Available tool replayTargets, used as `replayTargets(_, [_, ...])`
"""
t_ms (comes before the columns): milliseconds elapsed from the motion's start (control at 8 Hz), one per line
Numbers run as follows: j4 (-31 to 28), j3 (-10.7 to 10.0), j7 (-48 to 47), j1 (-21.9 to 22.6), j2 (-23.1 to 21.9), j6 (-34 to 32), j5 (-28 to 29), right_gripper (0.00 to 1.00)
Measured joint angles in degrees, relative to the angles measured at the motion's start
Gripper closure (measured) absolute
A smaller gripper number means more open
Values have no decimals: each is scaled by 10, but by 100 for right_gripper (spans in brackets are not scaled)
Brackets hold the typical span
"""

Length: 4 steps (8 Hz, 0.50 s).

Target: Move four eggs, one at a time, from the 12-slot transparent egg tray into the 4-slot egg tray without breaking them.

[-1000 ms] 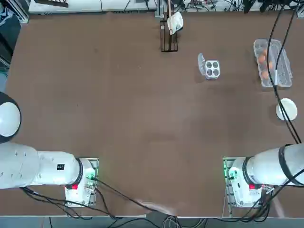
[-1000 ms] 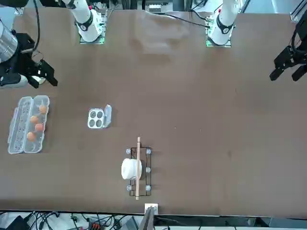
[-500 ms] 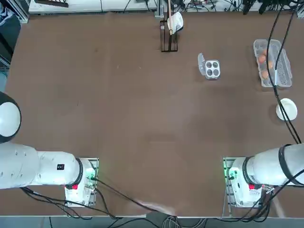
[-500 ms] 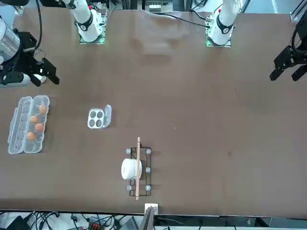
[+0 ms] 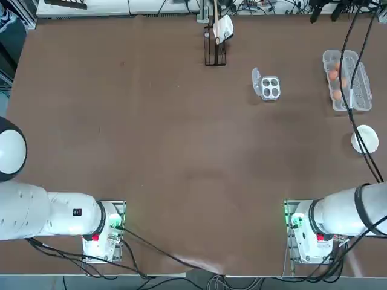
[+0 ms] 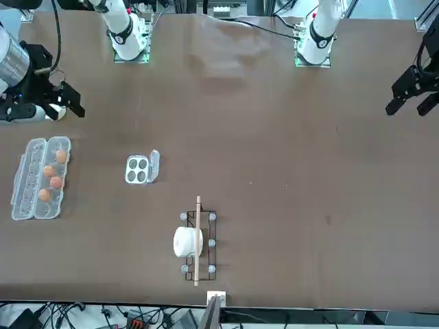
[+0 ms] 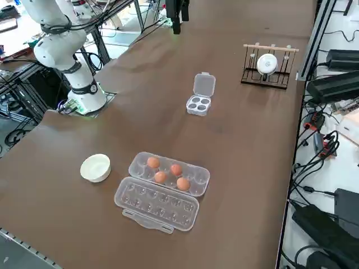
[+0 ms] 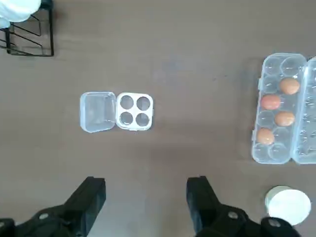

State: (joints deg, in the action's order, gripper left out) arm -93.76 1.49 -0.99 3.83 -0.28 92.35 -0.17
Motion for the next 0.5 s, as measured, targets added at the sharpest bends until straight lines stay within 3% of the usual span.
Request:
replayTargets(250, [-7, 1, 74, 0, 3, 0, -56, 0])
replayTargets(500, [-23, -4, 172, -5, 9, -1, -70, 0])
